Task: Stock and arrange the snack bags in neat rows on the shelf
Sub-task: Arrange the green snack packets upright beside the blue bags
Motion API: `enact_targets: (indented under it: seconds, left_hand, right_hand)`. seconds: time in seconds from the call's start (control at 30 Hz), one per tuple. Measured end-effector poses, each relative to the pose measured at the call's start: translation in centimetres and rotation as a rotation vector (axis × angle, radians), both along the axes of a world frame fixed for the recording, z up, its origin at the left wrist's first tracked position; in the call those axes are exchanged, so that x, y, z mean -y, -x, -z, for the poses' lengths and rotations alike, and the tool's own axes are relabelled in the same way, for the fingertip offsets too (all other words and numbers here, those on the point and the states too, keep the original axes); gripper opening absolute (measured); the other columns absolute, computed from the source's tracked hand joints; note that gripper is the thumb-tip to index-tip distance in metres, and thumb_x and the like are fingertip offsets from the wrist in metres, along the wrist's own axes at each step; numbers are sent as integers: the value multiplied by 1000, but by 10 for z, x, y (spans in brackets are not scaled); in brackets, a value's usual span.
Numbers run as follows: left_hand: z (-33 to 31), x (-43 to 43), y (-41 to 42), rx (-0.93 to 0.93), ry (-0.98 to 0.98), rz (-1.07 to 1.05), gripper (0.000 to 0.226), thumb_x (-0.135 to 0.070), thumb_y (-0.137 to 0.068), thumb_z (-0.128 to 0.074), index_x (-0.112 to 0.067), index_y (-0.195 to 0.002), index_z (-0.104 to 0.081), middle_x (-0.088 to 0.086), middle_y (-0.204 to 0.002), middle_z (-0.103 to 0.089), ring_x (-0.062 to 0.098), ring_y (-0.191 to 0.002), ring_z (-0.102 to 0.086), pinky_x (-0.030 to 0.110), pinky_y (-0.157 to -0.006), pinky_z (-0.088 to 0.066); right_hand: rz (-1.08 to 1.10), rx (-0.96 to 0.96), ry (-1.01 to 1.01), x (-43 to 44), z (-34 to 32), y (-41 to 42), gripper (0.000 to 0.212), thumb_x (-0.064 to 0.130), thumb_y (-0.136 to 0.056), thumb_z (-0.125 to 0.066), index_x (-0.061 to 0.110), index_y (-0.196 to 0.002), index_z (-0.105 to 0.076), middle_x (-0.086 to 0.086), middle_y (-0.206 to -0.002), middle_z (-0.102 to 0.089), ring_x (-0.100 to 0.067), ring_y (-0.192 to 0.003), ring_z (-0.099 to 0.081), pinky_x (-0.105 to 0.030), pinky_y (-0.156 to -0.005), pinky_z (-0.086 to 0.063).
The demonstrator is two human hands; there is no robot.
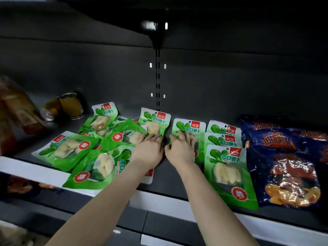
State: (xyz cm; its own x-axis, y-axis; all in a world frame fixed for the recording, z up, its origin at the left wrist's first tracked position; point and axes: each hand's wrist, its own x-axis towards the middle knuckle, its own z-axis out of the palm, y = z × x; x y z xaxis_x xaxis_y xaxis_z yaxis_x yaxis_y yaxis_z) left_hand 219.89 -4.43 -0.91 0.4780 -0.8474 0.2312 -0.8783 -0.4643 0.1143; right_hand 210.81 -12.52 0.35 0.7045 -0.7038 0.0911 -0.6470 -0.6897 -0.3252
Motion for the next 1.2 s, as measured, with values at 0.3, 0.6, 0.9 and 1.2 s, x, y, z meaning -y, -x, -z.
enact_targets:
  seconds: [0.3,0.6,0.9,1.2]
  left_hand:
    - [-30,-4,-13,-403,267,37,45,-4,-85,-43,-12,-129,-53,12,-126,-60,30,-114,-56,30,-93,-44]
    - [-59,-56,-78,-277,281,-69,48,-6,-87,-45,-19,-132,-53,7,-131,-57,29,-115,-55,31,-93,-45]
    - [-42,-110,-106,-269,177,-257,44,-12,-85,-45,-18,-128,-56,10,-130,-58,30,-120,-52,36,-102,-41]
    - [-20,-136,-104,-223,81,-292,49,-16,-91,-40,-18,-141,-41,3,-149,-38,25,-137,-34,36,-113,-27]
  right_hand:
    - [-25,99,43,-13,-16,-13,49,24,-96,-42,20,-145,-38,-5,-159,-16,-21,-147,-3,-47,-118,5]
    - [-88,143,23,-31,-39,-57,47,24,-97,-44,16,-143,-41,-3,-159,-15,-20,-147,-8,-44,-118,-3]
    - [-293,20,-27,-81,-37,-108,54,30,-99,-40,13,-148,-30,-4,-160,-6,-24,-147,-6,-47,-118,-5]
    - [-373,-162,-14,-111,-25,-124,61,42,-97,-36,22,-152,-17,1,-161,0,-28,-147,4,-54,-116,0]
